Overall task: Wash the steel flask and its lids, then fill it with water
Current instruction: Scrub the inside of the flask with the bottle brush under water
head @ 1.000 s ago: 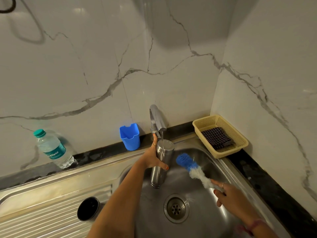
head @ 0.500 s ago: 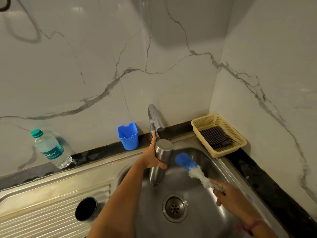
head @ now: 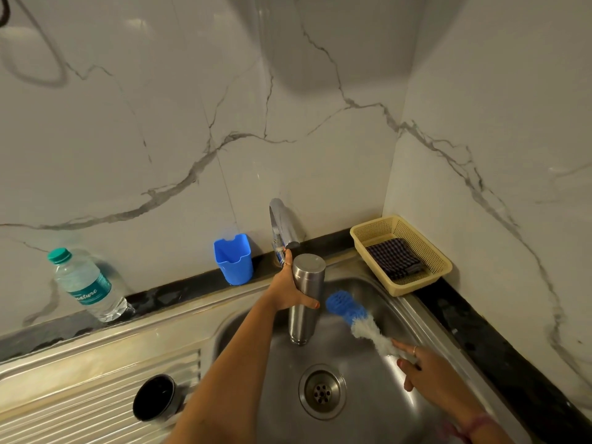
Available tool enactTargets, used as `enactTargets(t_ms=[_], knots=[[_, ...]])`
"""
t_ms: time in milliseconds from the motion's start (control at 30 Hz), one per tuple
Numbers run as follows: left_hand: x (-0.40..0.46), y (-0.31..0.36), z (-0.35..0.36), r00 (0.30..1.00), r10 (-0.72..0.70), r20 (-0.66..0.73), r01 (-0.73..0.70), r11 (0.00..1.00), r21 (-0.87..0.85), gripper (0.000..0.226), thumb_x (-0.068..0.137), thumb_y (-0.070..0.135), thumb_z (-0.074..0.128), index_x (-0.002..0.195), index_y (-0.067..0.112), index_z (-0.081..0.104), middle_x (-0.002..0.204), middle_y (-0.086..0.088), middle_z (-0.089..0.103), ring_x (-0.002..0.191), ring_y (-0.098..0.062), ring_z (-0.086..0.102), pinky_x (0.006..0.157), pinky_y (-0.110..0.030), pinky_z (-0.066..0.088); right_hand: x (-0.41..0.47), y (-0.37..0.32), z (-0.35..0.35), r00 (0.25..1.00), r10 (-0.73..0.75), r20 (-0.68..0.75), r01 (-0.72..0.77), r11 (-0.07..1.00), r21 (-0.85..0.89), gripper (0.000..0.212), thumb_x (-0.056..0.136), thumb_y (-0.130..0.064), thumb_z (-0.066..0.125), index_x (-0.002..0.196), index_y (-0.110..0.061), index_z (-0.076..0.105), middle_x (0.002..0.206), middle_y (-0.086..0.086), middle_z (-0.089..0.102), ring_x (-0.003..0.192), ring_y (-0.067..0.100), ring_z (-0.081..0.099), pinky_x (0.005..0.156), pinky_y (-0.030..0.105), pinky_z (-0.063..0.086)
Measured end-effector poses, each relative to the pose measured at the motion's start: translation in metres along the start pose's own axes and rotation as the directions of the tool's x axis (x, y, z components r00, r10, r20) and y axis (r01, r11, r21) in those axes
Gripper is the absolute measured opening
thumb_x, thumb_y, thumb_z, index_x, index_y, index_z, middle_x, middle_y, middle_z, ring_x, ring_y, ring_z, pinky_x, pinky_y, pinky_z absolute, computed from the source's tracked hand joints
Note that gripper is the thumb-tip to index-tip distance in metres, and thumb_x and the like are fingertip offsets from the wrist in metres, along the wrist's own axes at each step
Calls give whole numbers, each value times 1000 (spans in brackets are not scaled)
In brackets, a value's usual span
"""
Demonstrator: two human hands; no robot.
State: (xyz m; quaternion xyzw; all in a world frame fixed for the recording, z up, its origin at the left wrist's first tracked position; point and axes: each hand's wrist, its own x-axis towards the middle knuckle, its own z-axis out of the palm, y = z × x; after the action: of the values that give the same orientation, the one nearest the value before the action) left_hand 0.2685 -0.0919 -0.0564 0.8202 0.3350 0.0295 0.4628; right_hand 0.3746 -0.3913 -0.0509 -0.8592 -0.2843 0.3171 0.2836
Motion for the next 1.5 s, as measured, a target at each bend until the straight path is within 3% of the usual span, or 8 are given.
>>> enactTargets(t_ms=[167, 300, 533, 600, 733, 1100, 1267, 1500], knots=[[2, -1, 1, 1000, -17, -1, 17, 1000, -5, 152, 64, 20, 92, 147, 18, -35, 155, -9, 36, 141, -29, 37, 116, -42, 31, 0, 0, -4, 1000, 6, -6, -6, 1000, -8, 43, 98, -19, 52, 139, -31, 46, 73, -15, 53, 48, -2, 54, 47, 6, 37], [2, -4, 2, 1000, -16, -3, 16, 1000, -12, 151, 64, 21, 91, 146, 19, -36, 156, -9, 34, 141, -30, 36, 116, -42, 30, 1, 4, -4, 1000, -2, -4, 2, 1000, -7, 42, 97, -21, 53, 137, -32, 49, 66, -11, 63, 52, 6, 61, 53, 10, 43], [2, -6, 3, 1000, -15, -20, 14, 998, -61, 153, 63, 20, 92, 146, 23, -36, 156, -8, 33, 143, -29, 34, 117, -43, 29, -1, 0, -5, 1000, -5, -5, 5, 1000, 15, 42, 98, -19, 52, 138, -30, 47, 72, -15, 55, 46, -6, 56, 52, 6, 36], [1, -7, 3, 1000, -20, -20, 18, 997, -71, 154, 59, 24, 94, 150, 22, -30, 155, -6, 35, 142, -27, 35, 117, -45, 30, -1, 0, -6, 1000, -11, -3, 11, 1000, 25, 42, 98, -18, 52, 138, -30, 47, 73, -16, 52, 46, -11, 55, 51, 6, 36], [9, -21, 1, 999, -29, -42, 26, 997, -79, 153, 37, 49, 92, 156, 16, 3, 146, -1, 47, 136, -25, 45, 113, -49, 38, -1, 2, -6, 1000, -15, -10, 15, 1000, 15, 41, 98, -20, 52, 138, -31, 48, 70, -17, 56, 49, -9, 57, 54, 6, 37], [2, -19, -1, 998, -30, -57, 25, 996, -87, 151, 39, 42, 92, 156, 17, 0, 147, -4, 46, 135, -25, 43, 114, -47, 37, 6, 16, -5, 1000, 1, -18, -1, 1000, 2, 40, 98, -24, 52, 136, -35, 48, 61, -9, 65, 61, 10, 62, 59, 13, 44], [3, -27, -2, 999, -17, -51, 14, 998, -61, 154, 37, 46, 96, 156, 19, 1, 148, -4, 45, 135, -25, 45, 112, -50, 40, 5, 16, -3, 1000, 2, -8, -2, 1000, -10, 41, 97, -23, 53, 136, -35, 48, 66, -9, 64, 63, 9, 64, 58, 12, 45], [-14, -27, 1, 1000, 1, -4, -1, 1000, -26, 140, 55, 21, 95, 157, 18, -1, 148, -2, 45, 138, -23, 41, 115, -39, 35, 3, 3, 2, 1000, -11, -25, 11, 1000, 2, 39, 97, -27, 53, 136, -28, 50, 81, -9, 61, 61, 5, 59, 55, 11, 44]])
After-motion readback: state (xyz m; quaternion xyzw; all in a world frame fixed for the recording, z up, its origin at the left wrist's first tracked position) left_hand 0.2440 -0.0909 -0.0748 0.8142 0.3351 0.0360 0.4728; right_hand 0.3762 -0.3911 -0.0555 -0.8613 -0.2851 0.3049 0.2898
